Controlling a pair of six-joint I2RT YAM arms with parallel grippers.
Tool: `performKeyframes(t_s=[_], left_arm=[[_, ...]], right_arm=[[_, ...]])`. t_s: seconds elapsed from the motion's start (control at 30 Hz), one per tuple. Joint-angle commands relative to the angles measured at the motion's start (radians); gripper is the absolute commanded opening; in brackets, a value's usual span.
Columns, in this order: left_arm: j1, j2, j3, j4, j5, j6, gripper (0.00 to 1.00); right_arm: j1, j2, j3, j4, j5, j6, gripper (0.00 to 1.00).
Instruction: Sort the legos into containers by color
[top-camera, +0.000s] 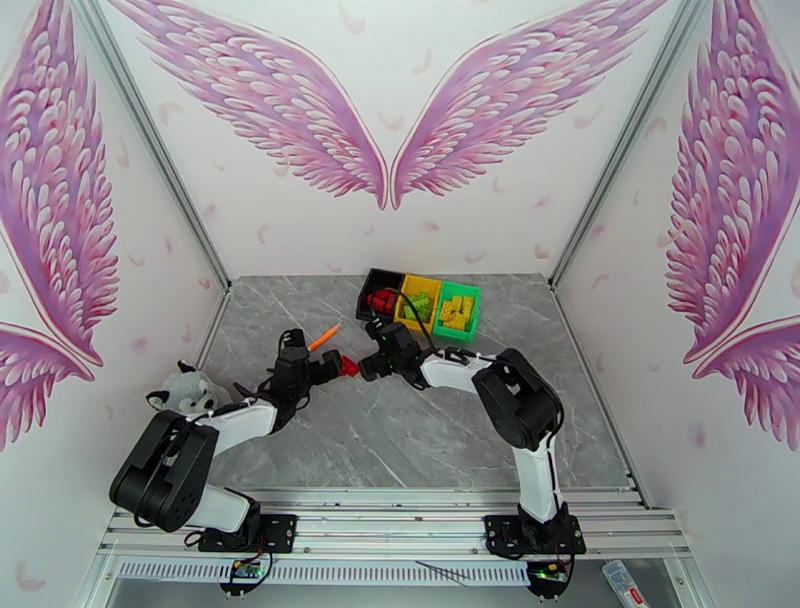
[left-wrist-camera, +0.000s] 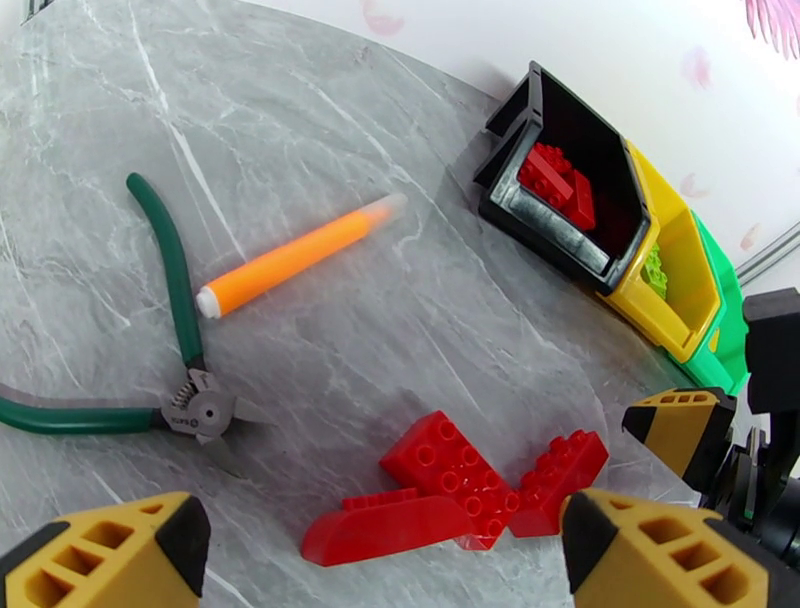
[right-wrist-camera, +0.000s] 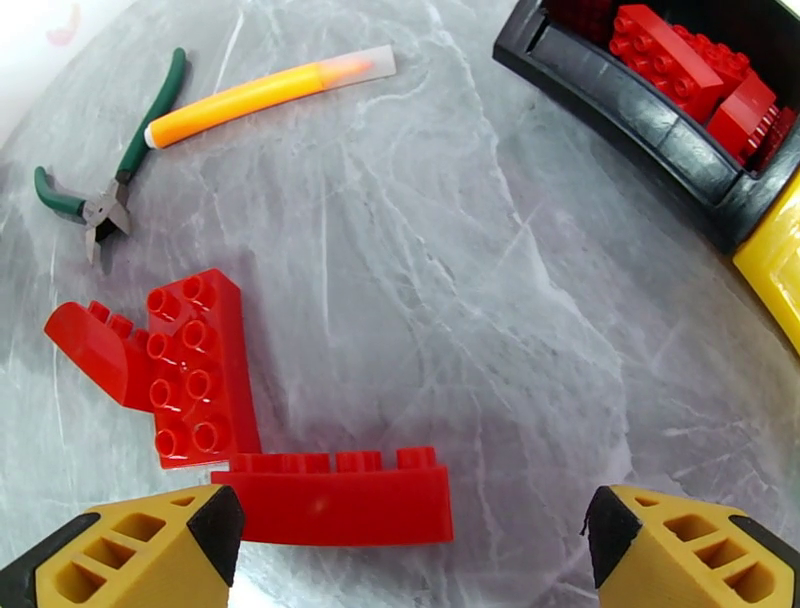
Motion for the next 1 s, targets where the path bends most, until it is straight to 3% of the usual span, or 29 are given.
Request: performKeyframes(t_s=[0.0, 0.4, 0.57, 0.97], left_arm=[[0.006, 0.012, 0.010, 0.025, 0.021, -0.005, 0.99], [0.030, 0.012, -0.009, 0.040, 0.039, -0.010, 0.99], [0.038, 0.019, -0.014, 0.048, 0.050, -0.013, 0.99], [0.052, 0.033, -0.022, 0.063, 0.070, -0.018, 0.99]], right_arm=[[0.011, 0.002, -0.022, -0.008, -0.004, 0.000, 0.95], [0.018, -0.048, -0.081, 0.049, -0.134, 0.067, 0.94], [0.026, -0.041, -0.078, 0.039, -0.131, 0.067, 0.95], [0.068, 0.003, -0.046, -0.022, -0.090, 0.038, 0.84]])
